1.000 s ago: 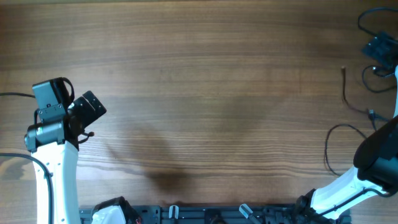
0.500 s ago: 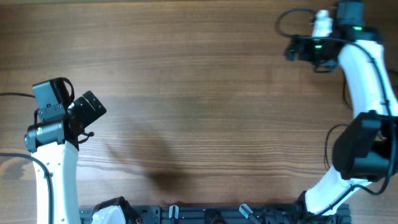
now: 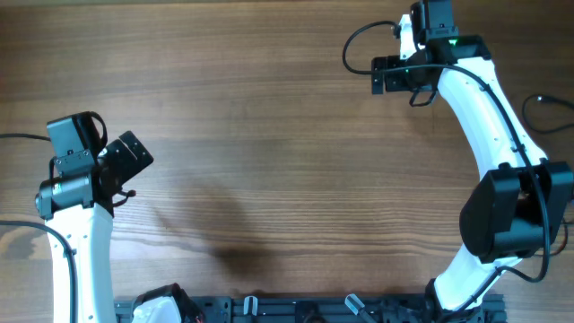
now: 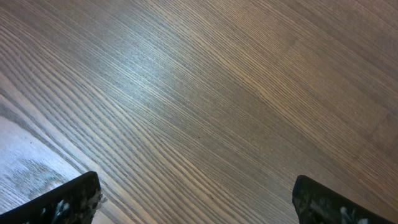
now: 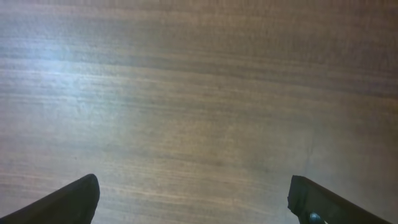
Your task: Untangle cables
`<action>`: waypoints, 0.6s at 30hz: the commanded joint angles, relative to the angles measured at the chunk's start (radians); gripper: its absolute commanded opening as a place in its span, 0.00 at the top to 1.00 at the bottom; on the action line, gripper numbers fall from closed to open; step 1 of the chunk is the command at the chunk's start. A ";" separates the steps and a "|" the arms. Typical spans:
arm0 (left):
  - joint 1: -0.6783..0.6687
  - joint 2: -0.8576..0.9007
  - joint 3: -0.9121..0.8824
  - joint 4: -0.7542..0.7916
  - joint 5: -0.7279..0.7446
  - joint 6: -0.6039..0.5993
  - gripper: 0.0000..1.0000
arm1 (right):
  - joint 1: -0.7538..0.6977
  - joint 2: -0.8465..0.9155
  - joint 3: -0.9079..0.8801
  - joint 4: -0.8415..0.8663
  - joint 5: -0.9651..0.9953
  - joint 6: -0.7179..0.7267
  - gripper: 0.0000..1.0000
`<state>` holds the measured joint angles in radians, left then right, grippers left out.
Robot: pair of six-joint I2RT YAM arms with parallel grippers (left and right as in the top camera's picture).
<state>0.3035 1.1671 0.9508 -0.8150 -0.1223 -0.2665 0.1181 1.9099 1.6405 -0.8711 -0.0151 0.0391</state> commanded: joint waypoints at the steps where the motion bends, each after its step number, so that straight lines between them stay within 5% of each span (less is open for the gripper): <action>1: 0.005 0.005 0.002 0.002 0.005 0.016 0.00 | 0.002 0.011 0.007 0.007 0.007 -0.010 0.00; 18: 0.000 -0.026 0.002 0.002 0.005 0.016 0.00 | 0.002 0.011 0.007 0.007 0.007 -0.011 0.00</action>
<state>0.3031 1.1667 0.9508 -0.8150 -0.1223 -0.2668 0.1181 1.9099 1.6405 -0.8673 -0.0151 0.0391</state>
